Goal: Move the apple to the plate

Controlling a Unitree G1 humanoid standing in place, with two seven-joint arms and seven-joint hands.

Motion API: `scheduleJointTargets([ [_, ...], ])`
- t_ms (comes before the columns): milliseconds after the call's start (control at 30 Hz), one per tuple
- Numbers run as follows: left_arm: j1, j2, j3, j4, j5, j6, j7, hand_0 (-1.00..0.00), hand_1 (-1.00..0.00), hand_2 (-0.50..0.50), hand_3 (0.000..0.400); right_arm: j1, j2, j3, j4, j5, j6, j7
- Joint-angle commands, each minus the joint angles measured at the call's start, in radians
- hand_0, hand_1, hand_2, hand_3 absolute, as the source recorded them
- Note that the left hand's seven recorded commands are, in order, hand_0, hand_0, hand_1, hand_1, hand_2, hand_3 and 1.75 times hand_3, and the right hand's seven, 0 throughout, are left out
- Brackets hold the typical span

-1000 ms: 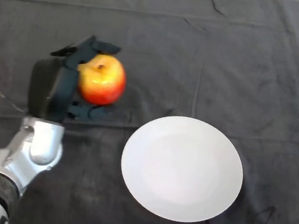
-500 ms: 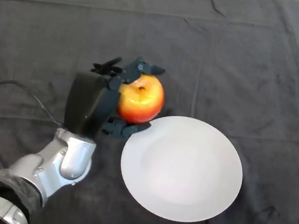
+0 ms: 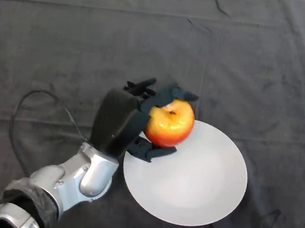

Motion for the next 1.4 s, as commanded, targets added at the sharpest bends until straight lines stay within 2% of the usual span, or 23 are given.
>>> scheduleJointTargets([
  [33,-0.070,-0.003,-0.035,-0.001,-0.014,-0.017,0.020,-1.00,-1.00,0.00,0.400,0.031,-0.022,-0.0060,0.015,0.0084,-0.006,0.0029],
  [400,-0.098,-0.001,-0.121,0.078,-0.043,-0.046,0.006,-1.00,-1.00,0.00,0.400,0.030,-0.023,-0.0063,0.017,0.0083,-0.006,0.0036],
  [433,-0.099,-0.002,-0.127,0.084,-0.045,-0.045,0.004,-0.96,-1.00,0.02,0.400,0.030,-0.023,-0.0063,0.017,0.0083,-0.006,0.0037],
  [467,-0.101,-0.004,-0.134,0.092,-0.050,-0.045,-0.001,-0.66,-1.00,0.17,0.400,0.030,-0.023,-0.0063,0.017,0.0082,-0.006,0.0037],
  [500,-0.103,-0.006,-0.139,0.099,-0.055,-0.044,-0.007,-0.56,-1.00,0.22,0.400,0.030,-0.023,-0.0064,0.018,0.0082,-0.006,0.0038],
  [633,-0.110,-0.011,-0.159,0.122,-0.076,-0.043,-0.030,-0.42,-1.00,0.29,0.400,0.030,-0.023,-0.0065,0.018,0.0082,-0.006,0.0041],
  [700,-0.113,-0.012,-0.167,0.131,-0.087,-0.044,-0.042,-0.22,-1.00,0.39,0.400,0.030,-0.023,-0.0065,0.019,0.0081,-0.006,0.0042],
  [733,-0.114,-0.012,-0.171,0.135,-0.092,-0.044,-0.049,-0.18,-1.00,0.41,0.400,0.030,-0.023,-0.0065,0.019,0.0081,-0.006,0.0042],
  [767,-0.116,-0.012,-0.174,0.139,-0.098,-0.044,-0.055,-0.08,-0.94,0.43,0.375,0.030,-0.023,-0.0065,0.019,0.0081,-0.006,0.0043],
  [833,-0.118,-0.013,-0.180,0.144,-0.108,-0.042,-0.068,-0.07,-0.93,0.43,0.373,0.030,-0.023,-0.0066,0.019,0.0081,-0.006,0.0044],
  [867,-0.119,-0.014,-0.183,0.147,-0.115,-0.041,-0.075,-0.05,-0.90,0.42,0.361,0.030,-0.023,-0.0066,0.019,0.0080,-0.006,0.0044],
  [900,-0.119,-0.015,-0.187,0.149,-0.119,-0.040,-0.079,-0.03,-0.81,0.39,0.325,0.030,-0.023,-0.0066,0.019,0.0080,-0.006,0.0045],
  [933,-0.119,-0.015,-0.191,0.151,-0.124,-0.040,-0.084,0.00,-0.45,0.22,0.179,0.029,-0.023,-0.0066,0.019,0.0080,-0.006,0.0045],
  [967,-0.119,-0.016,-0.194,0.152,-0.129,-0.039,-0.089,0.00,-0.18,0.09,0.072,0.029,-0.024,-0.0066,0.019,0.0080,-0.006,0.0045],
  [1000,-0.119,-0.016,-0.197,0.154,-0.133,-0.039,-0.094,0.00,0.00,0.00,0.000,0.029,-0.024,-0.0066,0.020,0.0080,-0.006,0.0046],
  [1400,-0.128,-0.001,-0.213,0.163,-0.186,-0.043,-0.146,0.00,0.00,0.00,0.000,0.029,-0.024,-0.0067,0.020,0.0076,-0.006,0.0049],
])
